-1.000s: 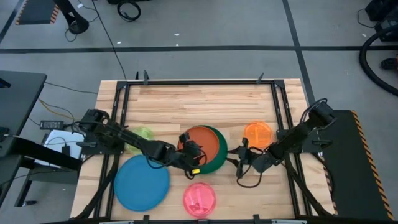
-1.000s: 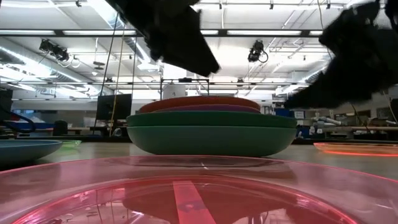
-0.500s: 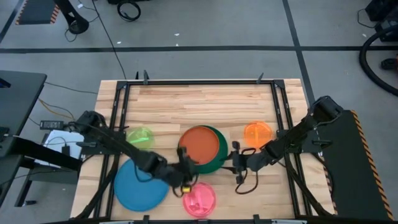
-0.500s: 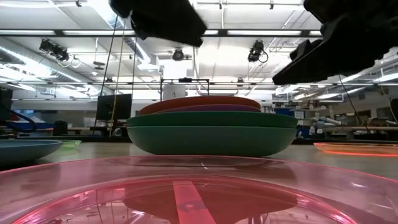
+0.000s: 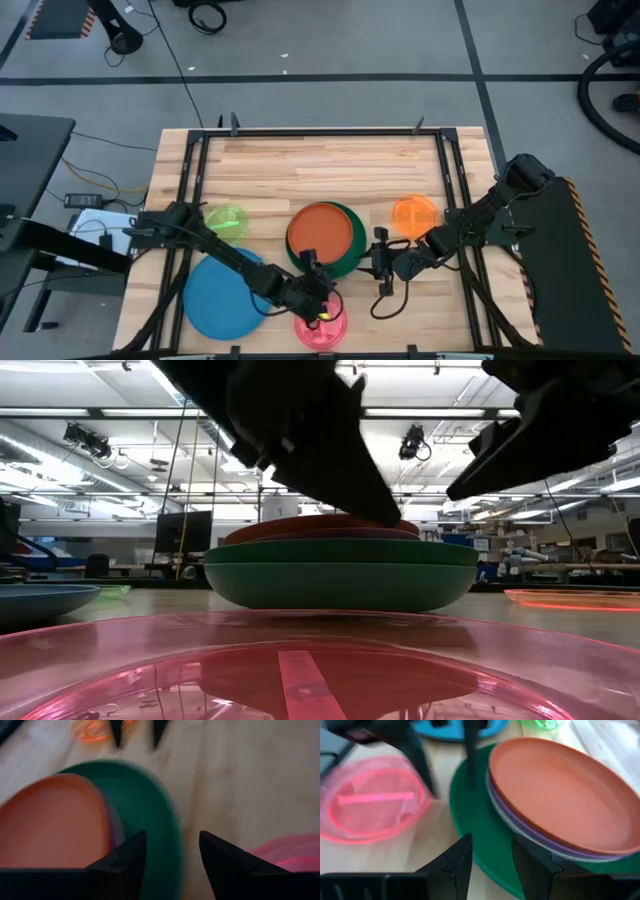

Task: Stack plastic plates
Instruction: Put the stack of plates on top of the blue plate

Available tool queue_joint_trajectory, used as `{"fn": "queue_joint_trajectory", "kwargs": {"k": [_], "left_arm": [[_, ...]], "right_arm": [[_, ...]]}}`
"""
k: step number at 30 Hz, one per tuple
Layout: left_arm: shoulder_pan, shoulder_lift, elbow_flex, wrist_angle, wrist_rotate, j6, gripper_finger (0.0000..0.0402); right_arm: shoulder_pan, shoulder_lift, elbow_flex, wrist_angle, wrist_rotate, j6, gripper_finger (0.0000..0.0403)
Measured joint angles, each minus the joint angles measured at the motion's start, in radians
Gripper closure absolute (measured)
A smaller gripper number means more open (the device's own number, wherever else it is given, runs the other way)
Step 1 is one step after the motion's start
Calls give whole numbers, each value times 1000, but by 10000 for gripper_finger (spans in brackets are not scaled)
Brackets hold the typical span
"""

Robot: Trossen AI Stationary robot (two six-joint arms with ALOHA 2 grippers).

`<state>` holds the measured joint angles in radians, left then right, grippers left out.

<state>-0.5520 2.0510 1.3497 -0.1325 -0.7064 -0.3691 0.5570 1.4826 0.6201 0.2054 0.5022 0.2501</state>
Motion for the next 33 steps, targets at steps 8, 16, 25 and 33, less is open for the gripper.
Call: {"fn": "queue_joint_trajectory", "kwargs": {"k": [8, 16, 25, 33], "left_arm": [[9, 47, 0, 20, 21, 69, 214], [24, 77, 1, -35, -10, 46, 220], [38, 90, 1, -105, -3, 45, 305], [39, 82, 1, -221, -55, 80, 360]], "right_arm": [[10, 6, -1, -21, -3, 61, 257], [19, 6, -2, -22, -6, 72, 257], [23, 6, -2, -20, -17, 73, 257], [24, 6, -2, -20, -45, 89, 257]]}}
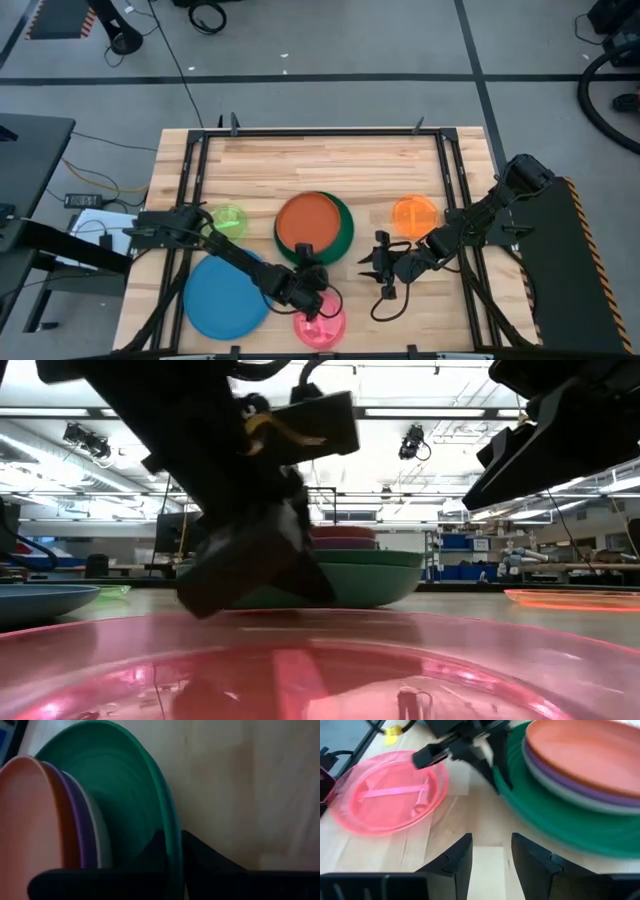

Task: Stack plastic plates
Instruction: Put the stack of plates on top of the blue plate

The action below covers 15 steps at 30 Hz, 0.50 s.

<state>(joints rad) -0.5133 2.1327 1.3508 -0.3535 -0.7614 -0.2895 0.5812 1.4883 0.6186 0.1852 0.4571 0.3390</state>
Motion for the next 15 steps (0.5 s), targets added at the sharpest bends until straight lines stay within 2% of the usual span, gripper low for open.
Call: {"fn": "queue_joint_trajectory", "kwargs": {"k": [6, 11, 15], "left_arm": [[-12, -63, 42, -193, 27, -26, 360], [-38, -119, 109, -355, -1, -21, 360], [-88, -166, 129, -468, -5, -96, 360]], "right_arm": [[0, 0, 0, 0, -14, 26, 257], [0, 0, 0, 0, -14, 36, 257], [0, 0, 0, -8, -14, 68, 257]]}}
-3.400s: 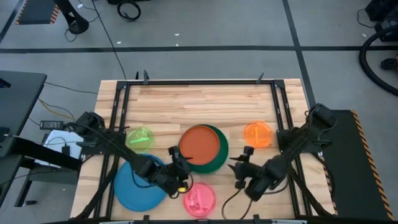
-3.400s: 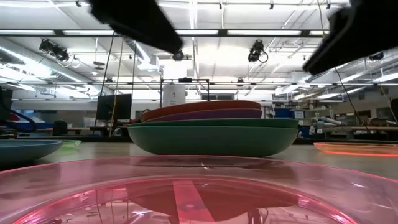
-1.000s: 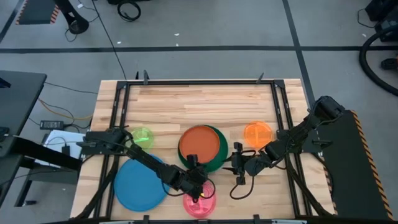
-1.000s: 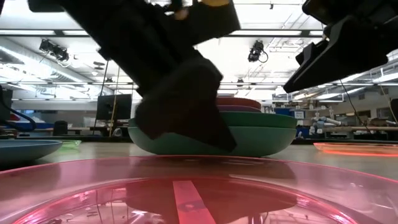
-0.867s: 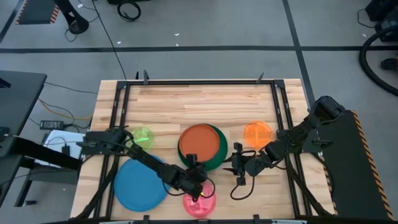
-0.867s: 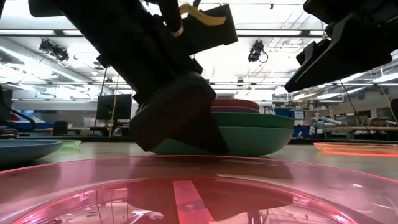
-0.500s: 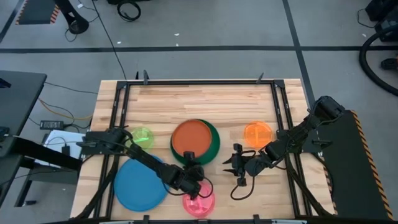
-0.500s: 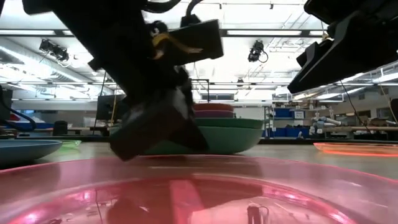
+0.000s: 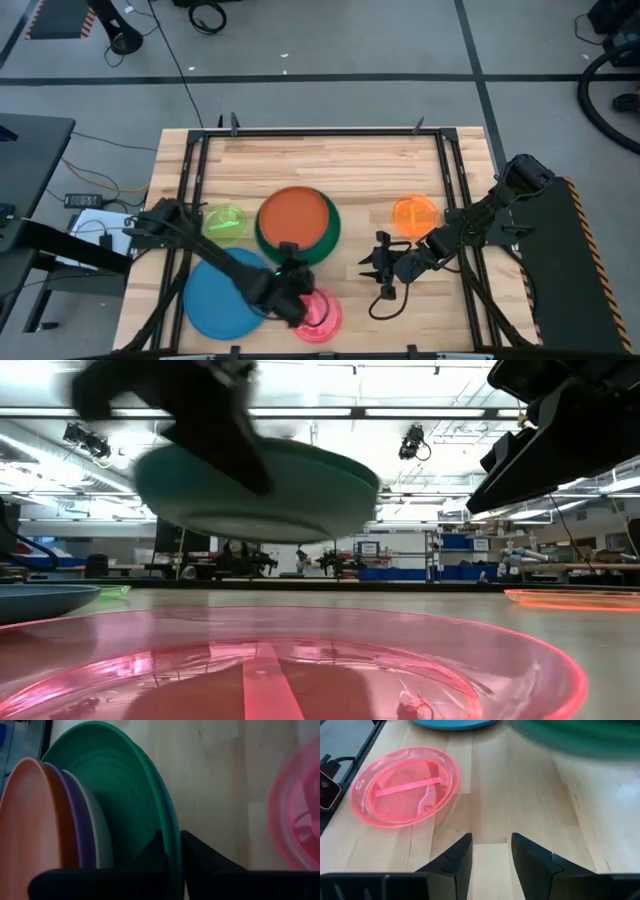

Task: Stack plastic plates
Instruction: Put the stack of plates on top of the blue plate

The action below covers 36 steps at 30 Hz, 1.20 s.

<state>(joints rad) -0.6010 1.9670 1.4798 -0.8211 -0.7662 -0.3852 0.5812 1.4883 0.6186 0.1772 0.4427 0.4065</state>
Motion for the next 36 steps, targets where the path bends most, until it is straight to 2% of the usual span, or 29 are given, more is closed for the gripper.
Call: {"fn": "queue_joint_trajectory", "kwargs": {"k": [8, 13, 19, 25, 29, 36], "left_arm": [[-198, -82, 1, -253, 29, -334, 360], [-324, -99, 2, -276, 97, -567, 360], [-467, -101, 34, -300, 139, -769, 360], [-569, -99, 39, -323, 141, -891, 360], [-614, -55, 39, -329, 141, -924, 360], [-624, 32, 39, -334, 139, -921, 360]], "right_arm": [[0, 0, 0, -13, 3, 72, 257], [-12, 0, 0, -12, 76, 137, 257], [-41, 0, 0, 4, 168, 211, 257], [-48, 0, 0, 17, 187, 323, 257], [-42, 0, 0, 18, 189, 385, 257], [-39, 0, 0, 39, 204, 403, 257]]}}
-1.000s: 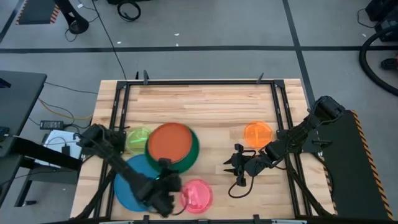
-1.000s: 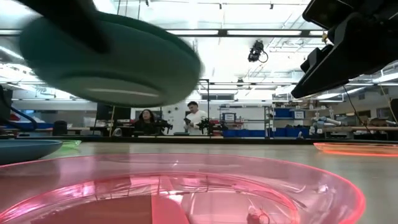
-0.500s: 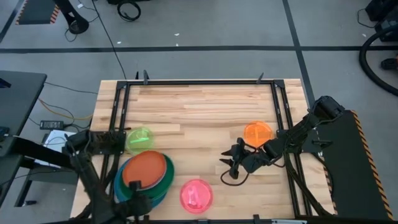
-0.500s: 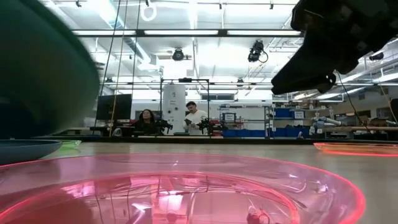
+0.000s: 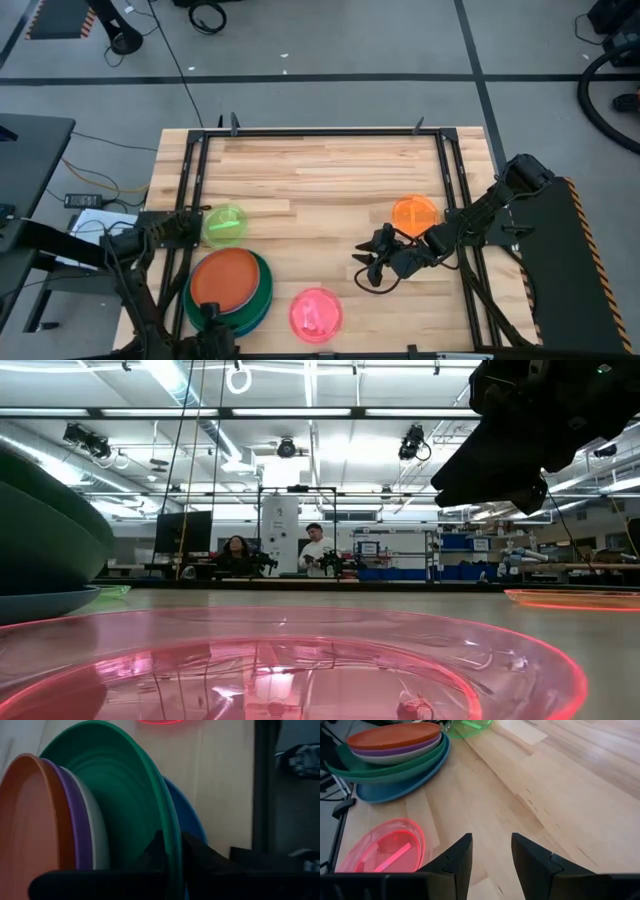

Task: Stack plastic plates
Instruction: Put the stack of plates on top of the blue plate, then stack the transparent green plate on top of the transparent pink plate

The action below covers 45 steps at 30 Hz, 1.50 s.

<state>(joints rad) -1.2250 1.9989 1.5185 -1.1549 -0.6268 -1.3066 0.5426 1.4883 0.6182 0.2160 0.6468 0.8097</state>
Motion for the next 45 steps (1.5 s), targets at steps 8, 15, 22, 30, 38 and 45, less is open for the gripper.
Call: {"fn": "queue_joint_trajectory", "kwargs": {"k": [8, 15, 22, 30, 38, 45], "left_arm": [[13, 46, -1, 4, 79, 5, 315], [16, 45, -1, 13, 160, -4, 257], [49, -23, 14, 15, 212, 8, 246], [175, -169, 34, 29, -70, 133, 245], [471, -201, 34, 67, 19, 402, 244], [757, -201, 29, -77, 165, 496, 244]], "right_arm": [[0, 0, 0, 19, -21, -27, 257], [4, 0, 0, 67, -42, -114, 257], [3, 0, 0, 123, -105, -225, 257], [3, 0, 0, 191, -125, -430, 257], [35, 0, 0, 182, -175, -473, 257], [111, 0, 0, 160, -179, -477, 257]]}}
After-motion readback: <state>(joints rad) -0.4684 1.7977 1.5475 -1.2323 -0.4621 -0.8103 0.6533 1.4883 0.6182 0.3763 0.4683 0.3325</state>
